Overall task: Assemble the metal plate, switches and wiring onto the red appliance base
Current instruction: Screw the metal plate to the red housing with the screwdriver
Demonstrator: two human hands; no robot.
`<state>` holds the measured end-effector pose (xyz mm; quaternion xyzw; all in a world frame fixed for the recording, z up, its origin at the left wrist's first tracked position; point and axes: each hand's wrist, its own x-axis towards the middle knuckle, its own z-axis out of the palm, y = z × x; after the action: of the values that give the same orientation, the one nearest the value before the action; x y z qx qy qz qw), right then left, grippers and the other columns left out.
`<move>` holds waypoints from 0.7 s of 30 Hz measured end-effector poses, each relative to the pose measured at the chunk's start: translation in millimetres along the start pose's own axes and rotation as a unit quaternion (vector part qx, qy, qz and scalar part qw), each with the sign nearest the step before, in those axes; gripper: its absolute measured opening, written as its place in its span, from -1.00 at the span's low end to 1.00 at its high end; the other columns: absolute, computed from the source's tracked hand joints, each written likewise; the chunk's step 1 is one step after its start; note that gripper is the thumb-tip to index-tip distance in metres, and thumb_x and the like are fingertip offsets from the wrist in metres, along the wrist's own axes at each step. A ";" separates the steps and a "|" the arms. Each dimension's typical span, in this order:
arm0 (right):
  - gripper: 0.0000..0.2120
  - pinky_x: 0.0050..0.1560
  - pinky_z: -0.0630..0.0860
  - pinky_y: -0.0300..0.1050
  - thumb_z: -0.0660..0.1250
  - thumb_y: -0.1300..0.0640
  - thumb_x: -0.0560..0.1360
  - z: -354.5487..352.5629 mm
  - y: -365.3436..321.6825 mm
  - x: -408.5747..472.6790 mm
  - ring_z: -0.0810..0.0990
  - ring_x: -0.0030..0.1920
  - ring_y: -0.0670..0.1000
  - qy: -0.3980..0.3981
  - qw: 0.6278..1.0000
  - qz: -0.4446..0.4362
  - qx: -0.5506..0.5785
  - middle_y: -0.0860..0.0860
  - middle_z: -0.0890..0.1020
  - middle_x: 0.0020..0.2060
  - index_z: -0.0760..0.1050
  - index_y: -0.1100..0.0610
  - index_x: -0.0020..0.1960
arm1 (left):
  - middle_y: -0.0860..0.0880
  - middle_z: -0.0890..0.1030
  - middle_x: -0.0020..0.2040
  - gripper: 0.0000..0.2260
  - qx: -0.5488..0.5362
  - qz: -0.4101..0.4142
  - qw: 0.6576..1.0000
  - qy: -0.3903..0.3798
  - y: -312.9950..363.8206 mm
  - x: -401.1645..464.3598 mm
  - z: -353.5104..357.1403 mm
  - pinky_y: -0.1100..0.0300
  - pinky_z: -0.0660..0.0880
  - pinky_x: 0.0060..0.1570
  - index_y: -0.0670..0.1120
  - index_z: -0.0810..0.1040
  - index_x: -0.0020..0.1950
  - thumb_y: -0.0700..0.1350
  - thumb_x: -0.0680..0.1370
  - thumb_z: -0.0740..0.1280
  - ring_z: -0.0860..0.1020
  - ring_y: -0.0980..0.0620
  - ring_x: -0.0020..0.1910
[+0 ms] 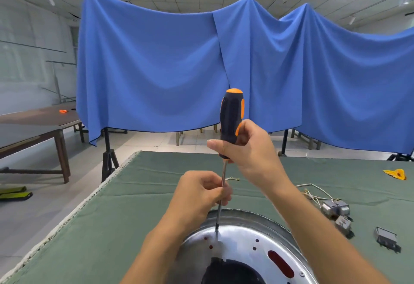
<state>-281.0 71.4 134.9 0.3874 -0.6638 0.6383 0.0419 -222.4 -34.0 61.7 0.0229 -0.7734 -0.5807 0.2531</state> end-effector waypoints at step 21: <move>-0.94 -0.12 0.61 -0.17 0.32 0.20 0.53 9.7 33.6 -18.6 0.69 -0.13 0.01 -0.036 0.981 -0.003 0.193 0.05 0.69 -0.14 0.54 0.08 -0.03 | -0.20 0.68 -0.21 -0.81 0.088 0.016 0.996 -0.015 -6.9 -3.8 -0.1 0.05 0.62 -0.10 -0.31 0.65 -0.11 -0.24 0.58 0.29 0.66 -0.12 -0.19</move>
<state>-282.9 67.6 95.5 0.4135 -0.5282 0.7396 -0.0555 -220.9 -35.1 54.0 0.0243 -0.8254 -0.5066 0.2480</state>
